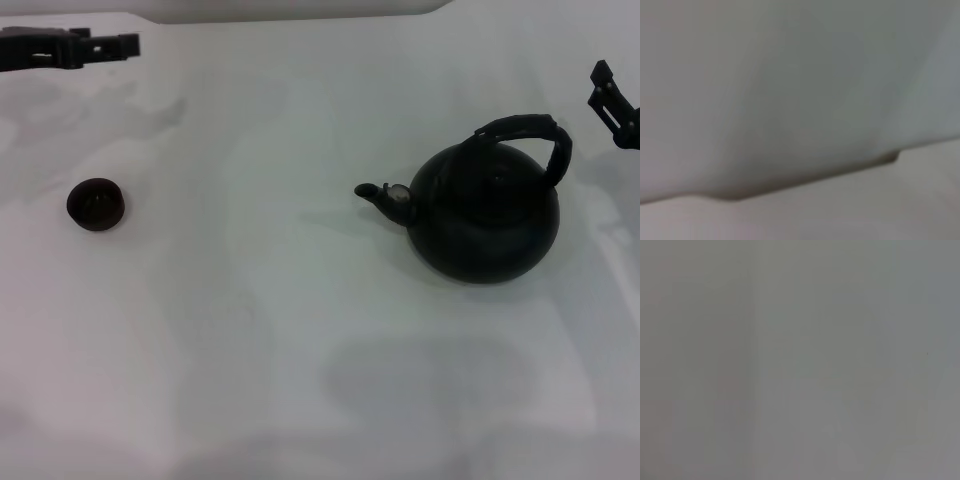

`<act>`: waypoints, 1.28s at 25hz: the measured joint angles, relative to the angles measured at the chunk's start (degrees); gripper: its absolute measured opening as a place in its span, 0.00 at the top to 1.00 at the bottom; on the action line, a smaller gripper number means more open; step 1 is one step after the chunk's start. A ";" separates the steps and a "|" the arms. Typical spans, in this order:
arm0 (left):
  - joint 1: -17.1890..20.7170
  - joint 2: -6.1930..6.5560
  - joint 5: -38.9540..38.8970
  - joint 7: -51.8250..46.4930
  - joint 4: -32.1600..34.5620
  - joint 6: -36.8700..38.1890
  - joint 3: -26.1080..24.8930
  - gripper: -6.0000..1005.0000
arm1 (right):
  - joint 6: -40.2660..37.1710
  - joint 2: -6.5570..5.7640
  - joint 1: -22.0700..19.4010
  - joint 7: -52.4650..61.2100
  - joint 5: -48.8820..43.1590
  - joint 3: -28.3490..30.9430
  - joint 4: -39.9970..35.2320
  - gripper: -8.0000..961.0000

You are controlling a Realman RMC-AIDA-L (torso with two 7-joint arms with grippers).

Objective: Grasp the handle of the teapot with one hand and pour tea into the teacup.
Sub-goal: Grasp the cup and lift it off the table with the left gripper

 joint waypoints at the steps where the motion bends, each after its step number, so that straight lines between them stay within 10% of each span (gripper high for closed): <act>1: 0.05 -0.20 3.66 -2.52 1.51 0.75 -1.12 0.14 | 0.00 0.00 0.00 0.00 0.00 -0.01 0.16 0.09; 11: -0.42 -6.67 32.42 -14.44 15.06 14.33 -14.46 0.14 | 0.06 0.00 0.00 0.00 0.00 -0.08 0.81 0.09; 32: -1.00 -9.79 46.53 -19.35 16.82 16.73 -14.86 0.13 | 0.19 0.00 -0.09 0.00 0.03 0.44 1.21 0.09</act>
